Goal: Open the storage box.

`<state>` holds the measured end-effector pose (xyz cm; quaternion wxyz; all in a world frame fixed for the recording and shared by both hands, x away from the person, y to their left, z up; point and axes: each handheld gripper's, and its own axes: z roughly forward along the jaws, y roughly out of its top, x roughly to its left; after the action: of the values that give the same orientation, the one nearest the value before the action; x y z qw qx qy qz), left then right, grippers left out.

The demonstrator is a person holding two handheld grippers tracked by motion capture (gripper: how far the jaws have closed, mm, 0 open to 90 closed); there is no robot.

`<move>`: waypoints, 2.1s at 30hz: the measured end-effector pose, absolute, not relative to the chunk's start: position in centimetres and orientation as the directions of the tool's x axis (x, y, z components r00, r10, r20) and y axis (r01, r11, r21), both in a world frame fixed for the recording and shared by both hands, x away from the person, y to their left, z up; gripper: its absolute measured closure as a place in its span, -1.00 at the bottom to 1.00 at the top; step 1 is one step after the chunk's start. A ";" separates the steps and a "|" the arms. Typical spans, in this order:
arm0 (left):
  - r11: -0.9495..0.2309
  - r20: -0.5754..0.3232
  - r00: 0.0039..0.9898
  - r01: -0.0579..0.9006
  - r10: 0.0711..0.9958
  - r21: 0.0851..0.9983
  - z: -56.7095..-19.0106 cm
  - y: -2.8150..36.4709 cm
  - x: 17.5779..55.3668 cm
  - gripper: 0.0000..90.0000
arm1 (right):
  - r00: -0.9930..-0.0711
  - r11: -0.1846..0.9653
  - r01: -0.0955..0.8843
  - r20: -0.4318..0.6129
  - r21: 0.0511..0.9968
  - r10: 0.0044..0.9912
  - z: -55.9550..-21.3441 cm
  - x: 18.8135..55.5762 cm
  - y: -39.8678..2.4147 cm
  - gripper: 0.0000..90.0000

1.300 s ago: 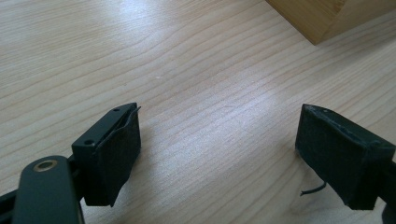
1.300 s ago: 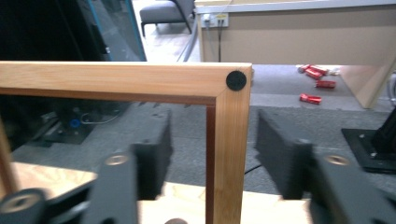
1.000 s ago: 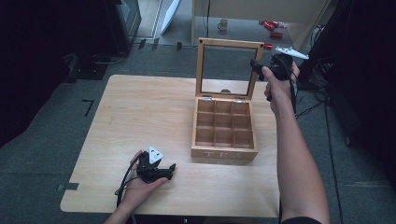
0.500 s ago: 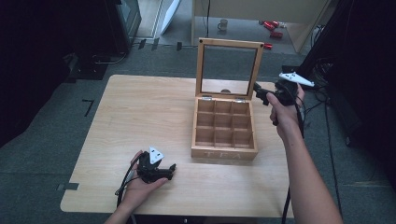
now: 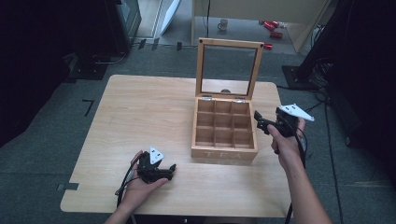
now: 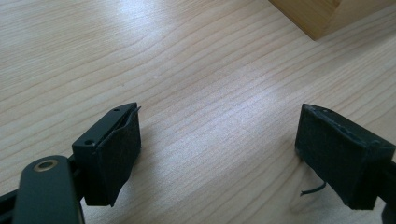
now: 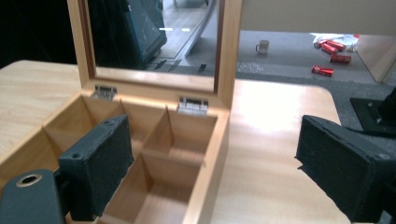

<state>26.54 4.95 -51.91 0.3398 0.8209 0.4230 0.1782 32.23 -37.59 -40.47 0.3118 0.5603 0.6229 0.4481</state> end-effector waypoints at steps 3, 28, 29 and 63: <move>-0.413 0.005 0.580 0.574 0.815 0.707 -51.9 5.0 26.5 -0.67 | -0.166 -0.026 0.425 0.106 0.905 0.980 -41.5 30.9 -38.0 -0.77; -0.412 0.006 0.579 0.573 0.815 0.708 -51.9 4.9 26.5 -0.67 | -0.061 -0.019 0.560 0.064 0.829 0.996 -49.8 21.4 -41.2 -0.76; -0.412 0.006 0.579 0.573 0.815 0.708 -51.9 4.9 26.5 -0.67 | -0.061 -0.019 0.560 0.064 0.829 0.996 -49.8 21.4 -41.2 -0.76; -0.412 0.005 0.581 0.572 0.814 0.709 -51.9 4.9 26.4 -0.66 | -0.133 0.068 0.684 0.032 0.726 0.991 -52.6 19.6 -39.6 -0.79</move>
<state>26.44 4.88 -51.93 0.3405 0.8212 0.4220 0.1780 19.55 -39.58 -52.56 0.2493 0.6093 0.6870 0.3075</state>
